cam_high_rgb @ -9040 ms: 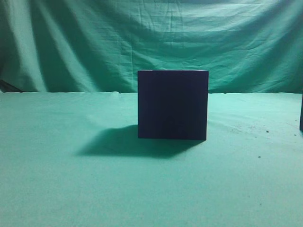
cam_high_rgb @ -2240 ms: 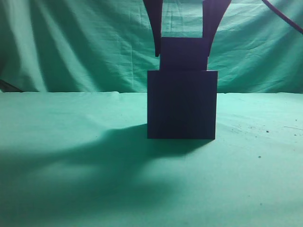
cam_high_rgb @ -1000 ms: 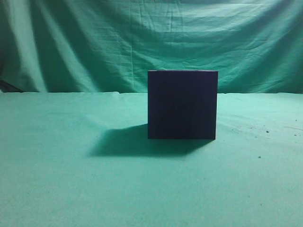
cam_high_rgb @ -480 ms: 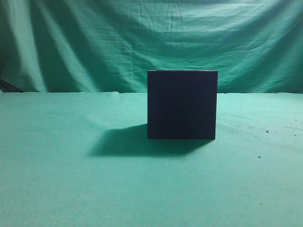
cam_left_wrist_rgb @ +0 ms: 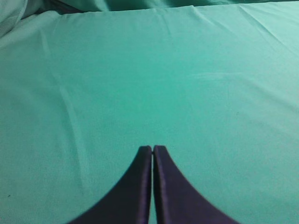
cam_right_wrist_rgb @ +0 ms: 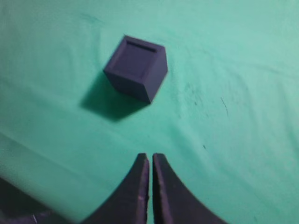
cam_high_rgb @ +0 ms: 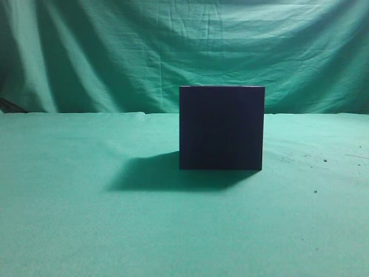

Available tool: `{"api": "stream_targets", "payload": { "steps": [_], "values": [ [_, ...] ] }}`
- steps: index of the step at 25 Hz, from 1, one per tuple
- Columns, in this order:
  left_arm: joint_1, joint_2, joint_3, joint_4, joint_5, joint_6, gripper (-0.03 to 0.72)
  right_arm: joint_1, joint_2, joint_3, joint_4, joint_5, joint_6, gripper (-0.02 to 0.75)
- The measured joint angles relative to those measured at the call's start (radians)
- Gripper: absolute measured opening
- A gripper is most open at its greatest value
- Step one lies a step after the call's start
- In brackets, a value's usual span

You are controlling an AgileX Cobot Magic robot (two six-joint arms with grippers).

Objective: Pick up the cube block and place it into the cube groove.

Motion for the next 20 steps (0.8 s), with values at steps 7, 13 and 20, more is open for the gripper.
{"api": "stream_targets", "payload": {
  "steps": [7,13,20],
  "values": [
    [0.0,0.0,0.0,0.0,0.0,0.0,0.0,0.0,-0.026,0.034,0.005,0.018,-0.172,0.0],
    [0.0,0.0,0.0,0.0,0.0,0.0,0.0,0.0,-0.043,0.137,0.048,-0.112,-0.293,0.0],
    [0.0,0.0,0.0,0.0,0.0,0.0,0.0,-0.146,-0.203,0.329,0.068,-0.47,-0.305,0.0]
  ]
}}
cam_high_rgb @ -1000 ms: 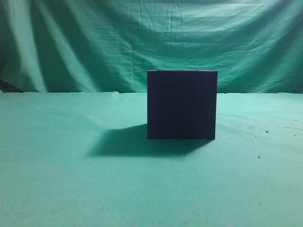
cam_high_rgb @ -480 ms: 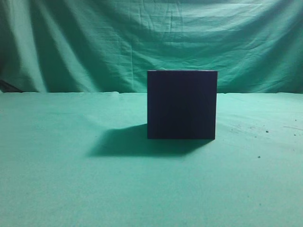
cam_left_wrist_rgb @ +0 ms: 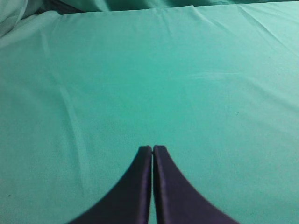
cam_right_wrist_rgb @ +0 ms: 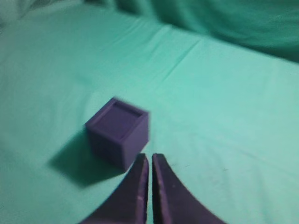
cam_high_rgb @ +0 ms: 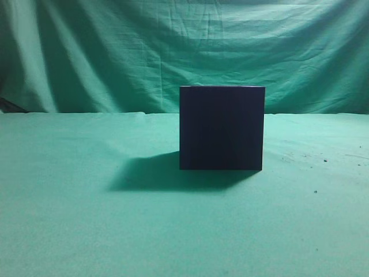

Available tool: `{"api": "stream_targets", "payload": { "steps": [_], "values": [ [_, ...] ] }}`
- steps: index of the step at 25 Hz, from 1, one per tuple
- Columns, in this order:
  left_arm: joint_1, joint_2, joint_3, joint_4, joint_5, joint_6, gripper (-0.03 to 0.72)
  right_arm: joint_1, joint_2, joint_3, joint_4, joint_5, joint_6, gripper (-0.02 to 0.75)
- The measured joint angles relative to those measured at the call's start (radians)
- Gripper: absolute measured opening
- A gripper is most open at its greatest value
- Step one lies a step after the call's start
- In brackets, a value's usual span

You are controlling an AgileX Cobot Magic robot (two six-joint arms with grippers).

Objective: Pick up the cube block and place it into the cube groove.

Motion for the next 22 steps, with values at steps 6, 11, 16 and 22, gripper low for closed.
{"api": "stream_targets", "payload": {
  "steps": [6,11,16,22],
  "values": [
    [0.0,0.0,0.0,0.0,0.0,0.0,0.0,-0.311,-0.248,0.236,0.023,-0.136,-0.001,0.0],
    [0.0,0.0,0.0,0.0,0.0,0.0,0.0,-0.456,-0.394,0.413,0.041,-0.247,-0.001,0.0],
    [0.0,0.0,0.0,0.0,0.0,0.0,0.0,-0.503,-0.437,0.565,0.042,-0.32,-0.001,0.0],
    [0.0,0.0,0.0,0.0,0.0,0.0,0.0,-0.503,-0.437,0.624,0.042,-0.33,-0.002,0.049]
  ]
}}
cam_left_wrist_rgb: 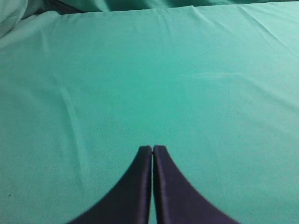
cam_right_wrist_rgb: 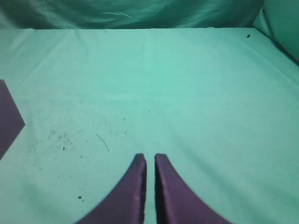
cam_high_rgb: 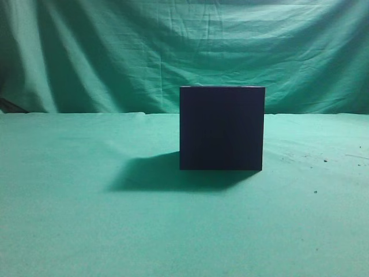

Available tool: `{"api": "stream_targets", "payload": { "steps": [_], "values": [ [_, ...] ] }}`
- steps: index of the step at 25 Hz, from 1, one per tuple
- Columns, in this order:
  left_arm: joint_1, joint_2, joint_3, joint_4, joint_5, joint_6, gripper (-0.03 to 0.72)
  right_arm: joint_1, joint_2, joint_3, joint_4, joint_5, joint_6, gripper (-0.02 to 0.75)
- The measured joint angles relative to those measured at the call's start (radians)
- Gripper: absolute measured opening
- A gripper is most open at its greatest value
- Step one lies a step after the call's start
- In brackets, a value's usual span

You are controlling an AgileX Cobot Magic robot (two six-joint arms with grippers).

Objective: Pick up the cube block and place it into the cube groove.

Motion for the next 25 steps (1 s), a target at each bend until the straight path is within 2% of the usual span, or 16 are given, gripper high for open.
{"api": "stream_targets", "payload": {
  "steps": [25],
  "values": [
    [0.0,0.0,0.0,0.0,0.0,0.0,0.0,0.0,0.0,0.002,0.0,0.006,-0.001,0.049]
  ]
}}
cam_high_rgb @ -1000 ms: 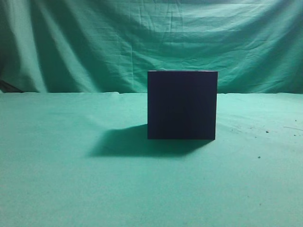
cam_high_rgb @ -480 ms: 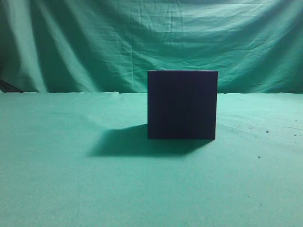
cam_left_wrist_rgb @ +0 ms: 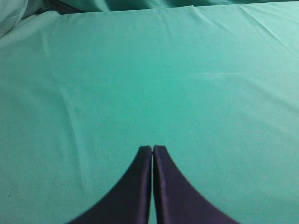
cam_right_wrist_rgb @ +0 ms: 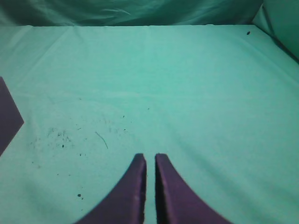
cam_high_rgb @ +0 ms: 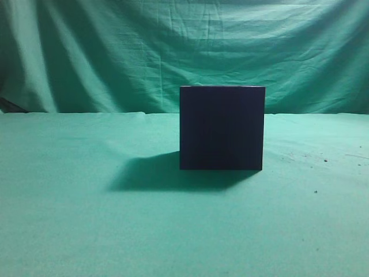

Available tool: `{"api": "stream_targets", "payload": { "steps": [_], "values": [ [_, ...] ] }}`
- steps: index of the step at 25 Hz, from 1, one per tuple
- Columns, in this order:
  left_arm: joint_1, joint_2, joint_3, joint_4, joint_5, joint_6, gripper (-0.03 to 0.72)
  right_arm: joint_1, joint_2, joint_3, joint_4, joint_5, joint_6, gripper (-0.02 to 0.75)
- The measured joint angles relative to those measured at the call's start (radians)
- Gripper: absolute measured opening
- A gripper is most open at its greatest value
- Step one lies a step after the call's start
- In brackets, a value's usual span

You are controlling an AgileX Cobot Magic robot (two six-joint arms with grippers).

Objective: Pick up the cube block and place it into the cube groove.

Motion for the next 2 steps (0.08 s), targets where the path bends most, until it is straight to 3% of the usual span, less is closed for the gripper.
{"api": "stream_targets", "payload": {
  "steps": [2],
  "values": [
    [0.0,0.0,0.0,0.0,0.0,0.0,0.0,0.0,0.0,0.0,0.0,0.0,0.0,0.049]
  ]
}}
